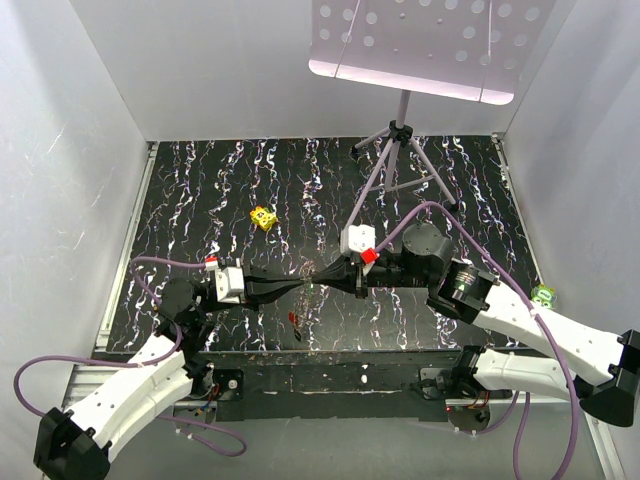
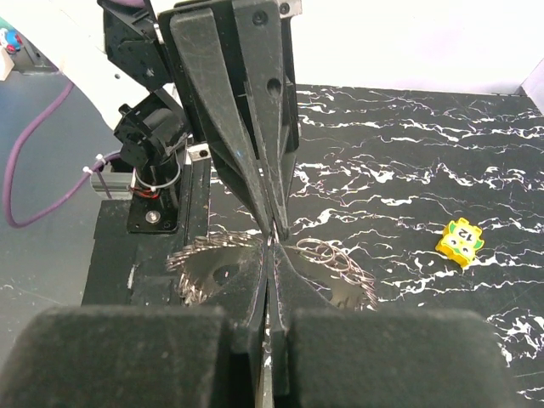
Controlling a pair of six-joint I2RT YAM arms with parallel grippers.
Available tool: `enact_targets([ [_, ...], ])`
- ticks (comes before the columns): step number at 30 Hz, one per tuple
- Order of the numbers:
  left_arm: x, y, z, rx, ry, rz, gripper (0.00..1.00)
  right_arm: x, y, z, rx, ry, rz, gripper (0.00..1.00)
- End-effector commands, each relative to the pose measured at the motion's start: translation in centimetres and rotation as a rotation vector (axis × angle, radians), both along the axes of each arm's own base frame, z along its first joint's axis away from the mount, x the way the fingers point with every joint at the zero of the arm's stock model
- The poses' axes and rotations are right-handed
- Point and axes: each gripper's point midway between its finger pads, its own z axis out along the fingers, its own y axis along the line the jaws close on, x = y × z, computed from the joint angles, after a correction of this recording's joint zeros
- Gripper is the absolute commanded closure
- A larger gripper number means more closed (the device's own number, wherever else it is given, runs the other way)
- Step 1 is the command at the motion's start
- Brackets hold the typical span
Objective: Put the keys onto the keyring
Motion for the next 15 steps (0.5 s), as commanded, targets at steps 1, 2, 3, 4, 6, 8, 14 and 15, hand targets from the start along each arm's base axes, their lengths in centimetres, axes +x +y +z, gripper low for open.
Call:
enact_targets([
  [1,0.48,0.43,1.3,-0.03,-0.045,0.047,1.0,-0.13,-0.56,2.43,0.055,-0.059,0.006,0.99],
  [2,0.43,0.42,1.27,-0.029,-0.048,0.044,1.0,-0.05,-0.57,2.51,0.058,-0.061,0.001,0.99],
  [3,0.4,0.47,1.42,-0.034,-0.052,0.045,1.0,0.0,-0.58,2.52,0.061,-0.065,-0.002,0.99],
  [4,0.43,0.47,1.39,-0.035,-0.051,0.044,1.0,0.12,-0.56,2.4,0.059,-0.067,-0.005,0.99],
  [6,0.39,0.46,1.43,-0.038,-0.048,0.04,1.0,0.16,-0.58,2.56,0.065,-0.073,-0.009,0.99],
  [8,0.35,0.46,1.48,-0.041,-0.047,0.037,1.0,0.3,-0.53,2.39,0.063,-0.076,-0.012,0.99],
  [14,0.3,0.54,1.74,-0.058,-0.044,0.034,1.0,0.17,-0.44,1.93,0.055,-0.072,-0.001,0.99],
  [15,0.26,0.54,1.81,-0.062,-0.042,0.031,1.0,0.17,-0.43,1.96,0.056,-0.073,-0.001,0.99],
])
